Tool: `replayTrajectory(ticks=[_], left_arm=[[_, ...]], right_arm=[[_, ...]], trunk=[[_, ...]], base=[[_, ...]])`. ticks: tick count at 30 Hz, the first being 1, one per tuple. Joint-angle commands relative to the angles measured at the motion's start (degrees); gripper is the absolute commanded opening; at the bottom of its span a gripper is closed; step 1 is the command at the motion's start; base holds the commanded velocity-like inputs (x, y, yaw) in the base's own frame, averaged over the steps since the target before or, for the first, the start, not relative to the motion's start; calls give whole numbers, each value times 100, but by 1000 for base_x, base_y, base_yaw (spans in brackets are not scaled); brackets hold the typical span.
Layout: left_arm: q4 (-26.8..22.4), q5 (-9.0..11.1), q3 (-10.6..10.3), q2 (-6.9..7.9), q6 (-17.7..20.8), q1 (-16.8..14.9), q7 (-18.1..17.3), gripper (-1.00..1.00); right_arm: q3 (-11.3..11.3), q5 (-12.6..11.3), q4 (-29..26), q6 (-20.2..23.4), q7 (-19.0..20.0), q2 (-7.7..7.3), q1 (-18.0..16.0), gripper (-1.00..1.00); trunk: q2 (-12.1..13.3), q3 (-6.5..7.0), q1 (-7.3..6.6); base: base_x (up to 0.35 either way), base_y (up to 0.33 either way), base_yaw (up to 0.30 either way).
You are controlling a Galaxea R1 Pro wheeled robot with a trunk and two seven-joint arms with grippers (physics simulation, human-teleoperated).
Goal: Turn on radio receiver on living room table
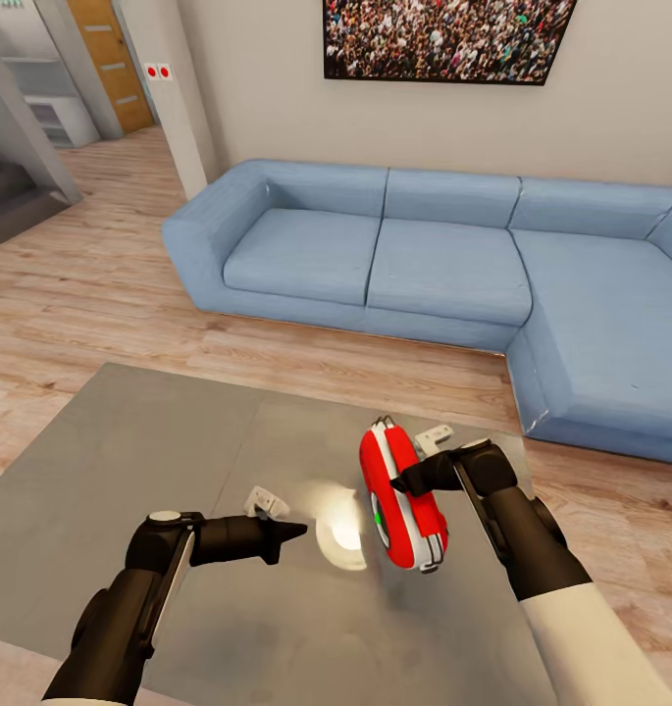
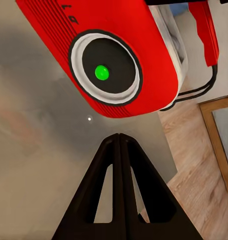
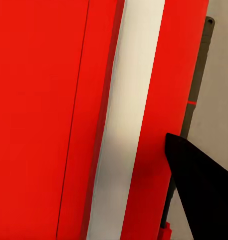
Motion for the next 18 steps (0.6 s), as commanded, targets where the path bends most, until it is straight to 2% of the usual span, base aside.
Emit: replayTrajectory(ticks=[1, 10, 18], left_arm=[[0, 0, -1, 0, 0, 0, 0, -100], [2, 7, 0, 0, 0, 0, 0, -100], [32, 9, -3, 0, 0, 0, 0, -100]], right_arm=[[-1, -22, 2, 3, 4, 0, -1, -100], [-6, -52, 80, 3, 206, -32, -1, -100], [-14, -331, 285, 3, 225, -63, -1, -100]], trunk=[[0, 0, 0], [0, 0, 0], [0, 0, 0]], base=[[0, 0, 0], [0, 0, 0], [0, 0, 0]])
